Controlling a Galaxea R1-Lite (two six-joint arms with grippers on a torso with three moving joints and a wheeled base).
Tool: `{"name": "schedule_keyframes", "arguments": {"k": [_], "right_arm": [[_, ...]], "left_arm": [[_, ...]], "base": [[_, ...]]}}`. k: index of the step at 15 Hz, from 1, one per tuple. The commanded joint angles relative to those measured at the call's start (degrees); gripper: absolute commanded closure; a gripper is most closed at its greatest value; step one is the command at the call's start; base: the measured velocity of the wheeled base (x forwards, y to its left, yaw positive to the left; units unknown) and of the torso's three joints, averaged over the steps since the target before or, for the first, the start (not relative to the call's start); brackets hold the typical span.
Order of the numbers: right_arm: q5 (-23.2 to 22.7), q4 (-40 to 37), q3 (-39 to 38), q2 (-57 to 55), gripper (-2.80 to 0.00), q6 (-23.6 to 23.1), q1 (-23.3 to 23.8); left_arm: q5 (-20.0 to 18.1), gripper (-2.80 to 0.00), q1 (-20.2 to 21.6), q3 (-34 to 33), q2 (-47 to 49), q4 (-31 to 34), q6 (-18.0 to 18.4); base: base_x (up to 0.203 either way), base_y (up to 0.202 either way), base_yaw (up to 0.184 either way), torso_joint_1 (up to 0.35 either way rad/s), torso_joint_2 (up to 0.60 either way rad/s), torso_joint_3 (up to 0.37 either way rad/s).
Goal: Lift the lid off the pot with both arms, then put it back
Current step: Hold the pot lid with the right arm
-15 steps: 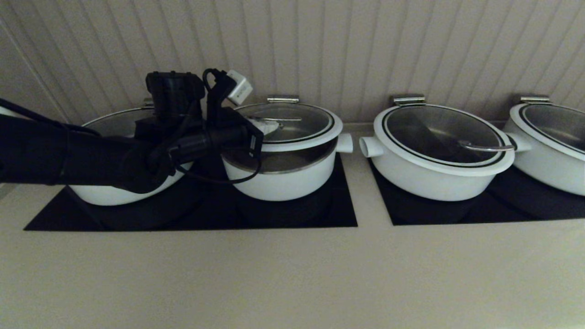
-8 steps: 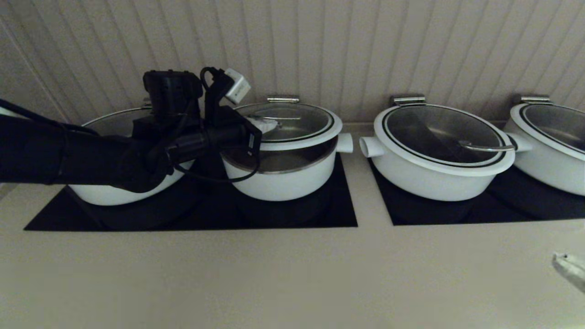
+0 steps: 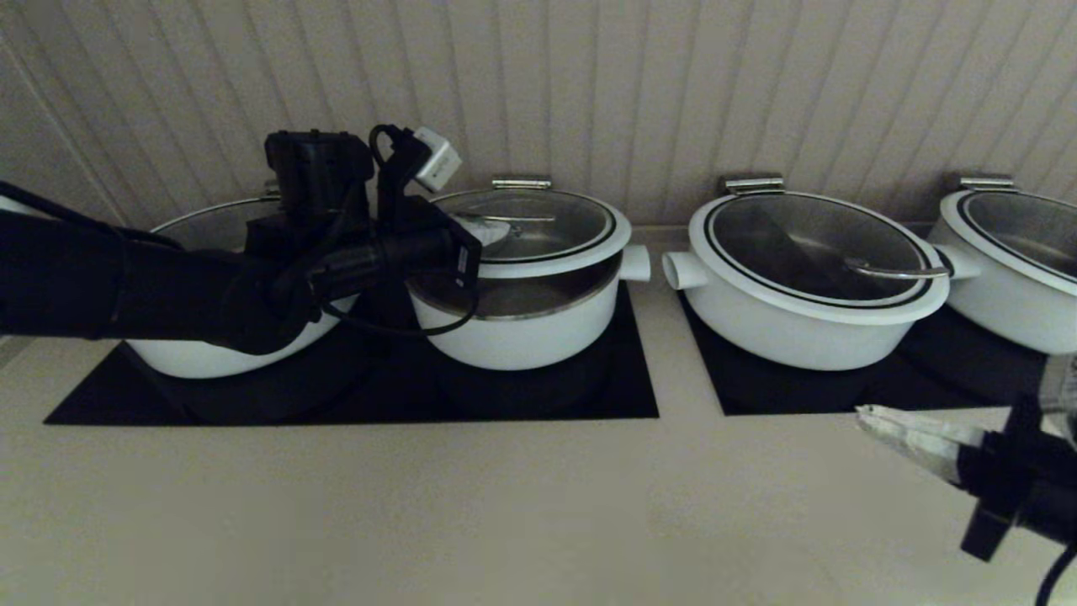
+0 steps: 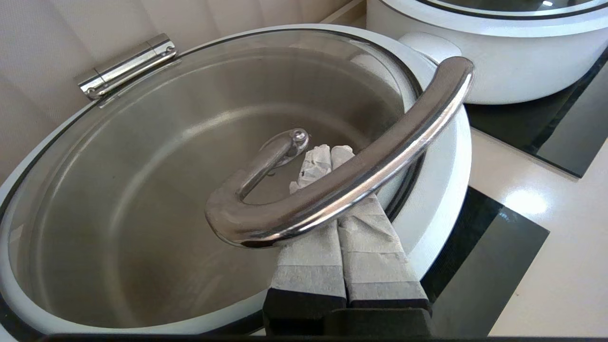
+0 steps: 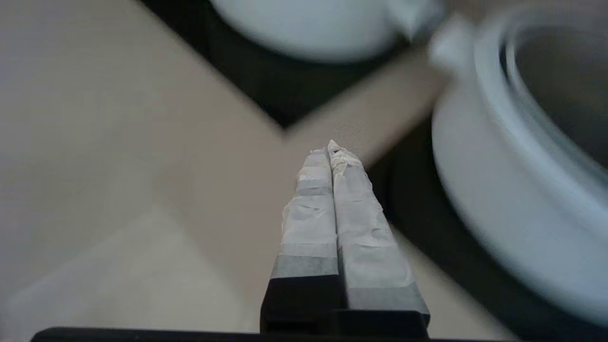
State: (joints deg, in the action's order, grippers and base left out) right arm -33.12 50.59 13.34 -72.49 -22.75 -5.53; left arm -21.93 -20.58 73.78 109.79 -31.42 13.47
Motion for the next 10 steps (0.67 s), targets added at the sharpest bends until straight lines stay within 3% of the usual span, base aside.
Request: {"name": "schedule_keyframes", "arguments": {"k": [1, 4, 10], "right_arm": [[-0.33, 3.80, 4.49, -9.12, 0.00, 2.08, -3.82], [-0.36, 5.85, 7.93, -13.66, 0.00, 4.35, -6.55], [-0.28, 22.45, 17.10, -29.76, 0.00, 6.76, -12.85]], "left_arm": [[-0.13, 0.00, 0.01, 0.67, 0.52, -0.23, 0.07], [-0.13, 0.00, 0.01, 1.81, 1.22, -0.05, 0.07], [-0.06, 0.00, 0.01, 1.89, 1.57, -0.14, -0.02]], "base": [[0.000, 0.000, 0.000, 0.000, 0.00, 0.000], [0.000, 0.000, 0.000, 0.000, 0.00, 0.000], [0.000, 0.000, 0.000, 0.000, 0.00, 0.000]]}}
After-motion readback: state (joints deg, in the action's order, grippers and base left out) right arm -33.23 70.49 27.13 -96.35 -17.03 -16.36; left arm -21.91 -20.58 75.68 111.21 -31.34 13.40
